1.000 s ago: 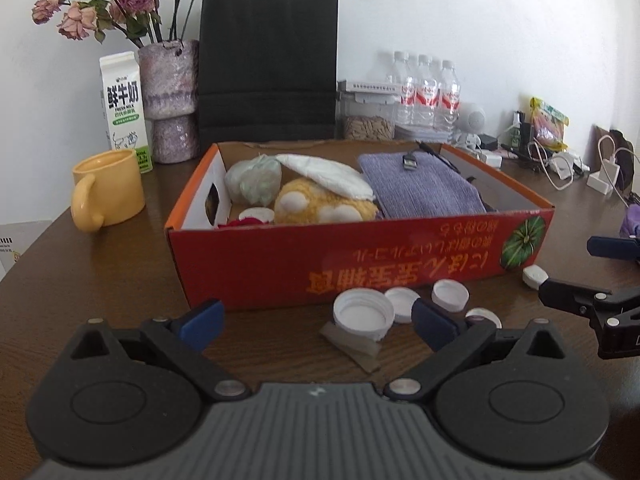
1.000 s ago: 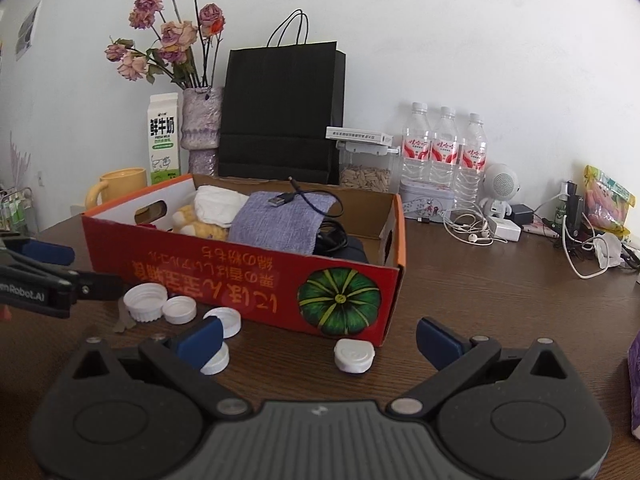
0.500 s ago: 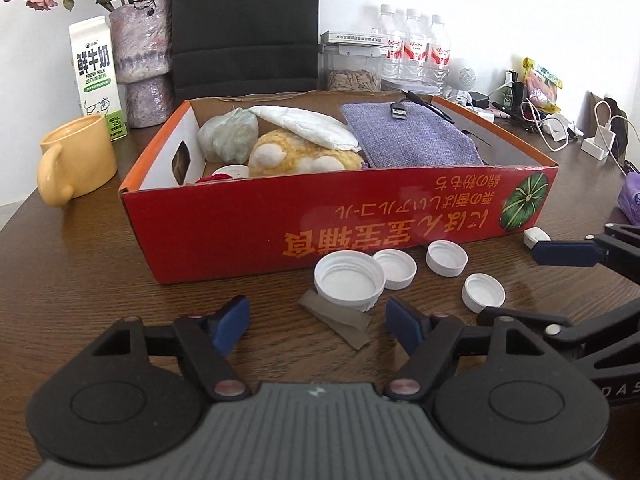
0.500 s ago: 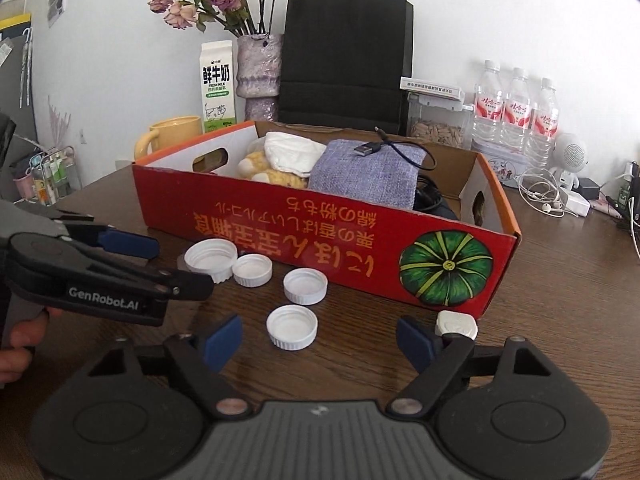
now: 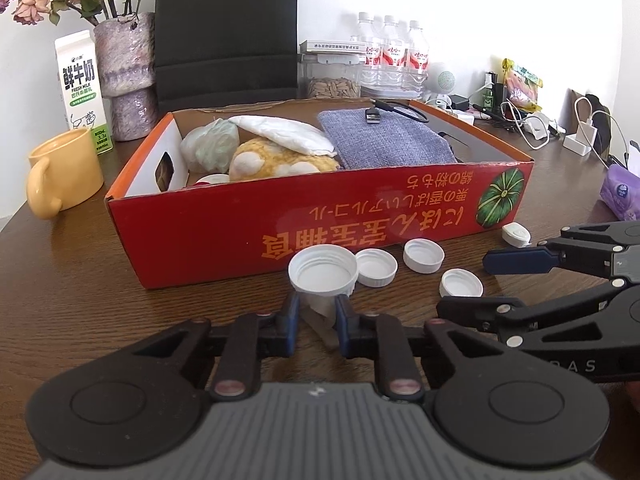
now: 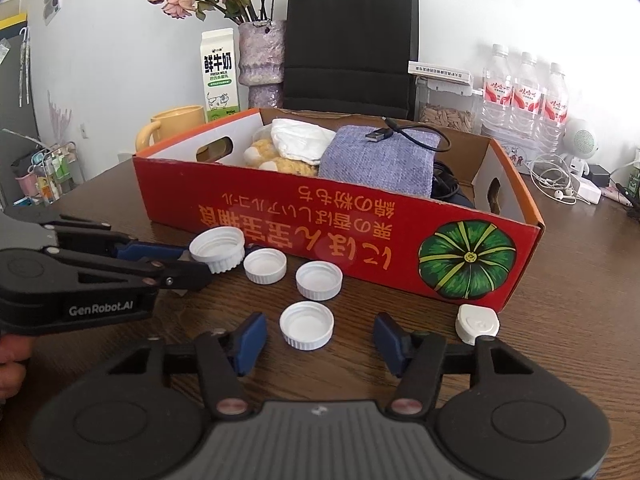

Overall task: Organize objects
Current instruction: 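Grasp a white bottle cap with the right gripper while the left gripper grasps another cap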

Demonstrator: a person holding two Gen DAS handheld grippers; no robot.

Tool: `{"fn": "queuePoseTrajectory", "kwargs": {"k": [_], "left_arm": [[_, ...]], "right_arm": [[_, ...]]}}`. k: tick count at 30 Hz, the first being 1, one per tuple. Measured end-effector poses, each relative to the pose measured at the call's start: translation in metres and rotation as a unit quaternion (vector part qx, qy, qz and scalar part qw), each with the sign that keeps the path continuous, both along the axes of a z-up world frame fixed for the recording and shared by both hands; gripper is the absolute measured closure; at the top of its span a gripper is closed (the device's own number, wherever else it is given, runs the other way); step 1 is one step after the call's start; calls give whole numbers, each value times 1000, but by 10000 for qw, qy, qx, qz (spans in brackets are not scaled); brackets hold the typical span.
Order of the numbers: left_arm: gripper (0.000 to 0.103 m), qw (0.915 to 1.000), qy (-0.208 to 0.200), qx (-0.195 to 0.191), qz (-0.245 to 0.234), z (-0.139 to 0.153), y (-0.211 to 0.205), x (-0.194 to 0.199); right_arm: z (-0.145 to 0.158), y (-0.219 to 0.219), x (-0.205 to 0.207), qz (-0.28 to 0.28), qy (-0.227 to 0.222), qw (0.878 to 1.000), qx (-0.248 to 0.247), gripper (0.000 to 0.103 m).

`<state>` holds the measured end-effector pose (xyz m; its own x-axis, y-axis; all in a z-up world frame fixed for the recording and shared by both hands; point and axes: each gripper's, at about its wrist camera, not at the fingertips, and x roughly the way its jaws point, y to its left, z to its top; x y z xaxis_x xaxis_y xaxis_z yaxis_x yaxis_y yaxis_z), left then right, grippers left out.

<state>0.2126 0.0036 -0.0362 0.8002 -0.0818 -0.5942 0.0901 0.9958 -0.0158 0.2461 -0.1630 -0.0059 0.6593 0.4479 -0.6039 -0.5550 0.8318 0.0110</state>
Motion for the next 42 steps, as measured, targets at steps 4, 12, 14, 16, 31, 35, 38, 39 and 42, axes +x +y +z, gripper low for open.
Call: {"fn": "queuePoseTrajectory", "kwargs": {"k": [4,12,14,16,31,35,38,39,42], "left_arm": [[96,9999,-64,-53,69,1,2,-3],[97,9996,-217,-95,181,4,3,-14],[97,9994,-267,-107,203,4,2,-18],[97,9992,-308,-129,225,5,2,-22],[97,9961,-779,-77,409,20,1,-46],[97,9951,-911,-48,376,28,-1,-51],[97,9945,-983,-31,369,33,-2,-52],[97,9943,-1003,-28,375,34,-3,-52],[97,9935,-1084,-25,355,40,-4,-52]], "right_arm": [[1,1,-2,54,-34,10000,27,74],[2,1,-8,22,-116,9999,70,76],[3,0,-11,9,-145,9998,102,76],[4,0,-13,-4,-175,9998,118,76],[10,-2,-40,-47,-496,9985,247,76],[13,-5,-43,-101,-553,9980,294,76],[17,-6,-44,-123,-618,9974,335,76],[18,-7,-45,-131,-645,9972,346,76],[22,-8,-45,-147,-703,9967,379,76]]}}
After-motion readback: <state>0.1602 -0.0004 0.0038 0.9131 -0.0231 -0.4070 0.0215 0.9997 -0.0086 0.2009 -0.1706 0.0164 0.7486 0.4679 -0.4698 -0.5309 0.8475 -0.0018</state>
